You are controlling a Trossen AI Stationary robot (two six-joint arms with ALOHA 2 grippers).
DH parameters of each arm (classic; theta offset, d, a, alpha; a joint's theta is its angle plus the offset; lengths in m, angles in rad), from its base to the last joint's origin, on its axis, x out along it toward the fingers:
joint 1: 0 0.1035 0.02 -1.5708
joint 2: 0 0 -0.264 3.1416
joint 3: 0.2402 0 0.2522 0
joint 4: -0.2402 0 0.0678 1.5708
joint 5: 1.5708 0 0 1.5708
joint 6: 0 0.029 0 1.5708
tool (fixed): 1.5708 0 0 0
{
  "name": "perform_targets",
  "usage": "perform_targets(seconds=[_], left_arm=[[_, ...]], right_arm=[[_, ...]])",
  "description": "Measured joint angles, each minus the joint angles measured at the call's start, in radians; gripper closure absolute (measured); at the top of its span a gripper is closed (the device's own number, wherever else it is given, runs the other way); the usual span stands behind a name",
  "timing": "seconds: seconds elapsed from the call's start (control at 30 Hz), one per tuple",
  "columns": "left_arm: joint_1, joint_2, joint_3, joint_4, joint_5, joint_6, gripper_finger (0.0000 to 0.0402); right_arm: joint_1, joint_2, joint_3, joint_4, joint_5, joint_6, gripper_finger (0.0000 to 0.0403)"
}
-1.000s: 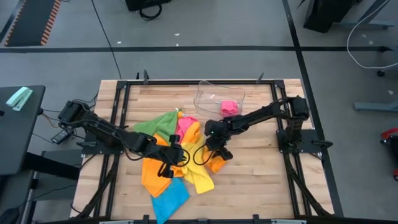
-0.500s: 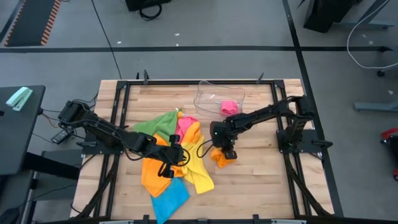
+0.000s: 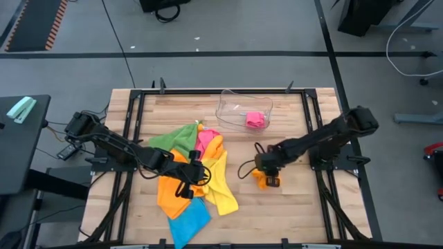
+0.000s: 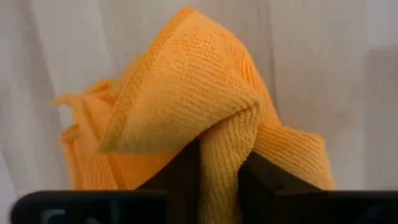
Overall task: Fold microfiber towels
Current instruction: Fold the right orange microfiber cloth
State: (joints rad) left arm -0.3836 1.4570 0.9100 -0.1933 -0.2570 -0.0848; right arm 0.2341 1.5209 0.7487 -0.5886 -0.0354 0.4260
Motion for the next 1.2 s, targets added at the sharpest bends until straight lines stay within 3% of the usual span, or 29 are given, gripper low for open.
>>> perform_targets(seconds=[0.27,0.43,0.6,0.7,0.9,1.03,1.2], left_arm=[[0.001,0.0,0.0,0.079,0.0,0.057,0.0361],[0.0,0.0,0.0,0.092,0.0,0.071,0.0362],[0.0,0.0,0.0,0.094,0.0,0.071,0.0369],[0.0,0.0,0.0,0.094,0.0,0.071,0.0367],[0.0,0.0,0.0,0.101,0.0,0.069,0.0362],[0.0,0.0,0.0,0.1,0.0,0.044,0.0367],[-0.008,0.0,0.0,0.102,0.0,0.044,0.0371]], right_arm=[[0.111,-0.018,-0.033,0.151,0.031,0.228,0.017],[0.137,-0.024,0.006,0.201,0.04,0.266,0.0125],[0.144,-0.065,0.045,0.146,0.084,0.139,0.012],[0.177,-0.078,0.037,0.243,0.088,0.002,0.0119],[0.229,-0.022,-0.021,0.457,0.214,-0.203,0.0119],[0.229,0.035,-0.065,0.437,0.231,-0.223,0.0121],[0.185,0.1,-0.109,0.549,0.302,-0.213,0.0127]])
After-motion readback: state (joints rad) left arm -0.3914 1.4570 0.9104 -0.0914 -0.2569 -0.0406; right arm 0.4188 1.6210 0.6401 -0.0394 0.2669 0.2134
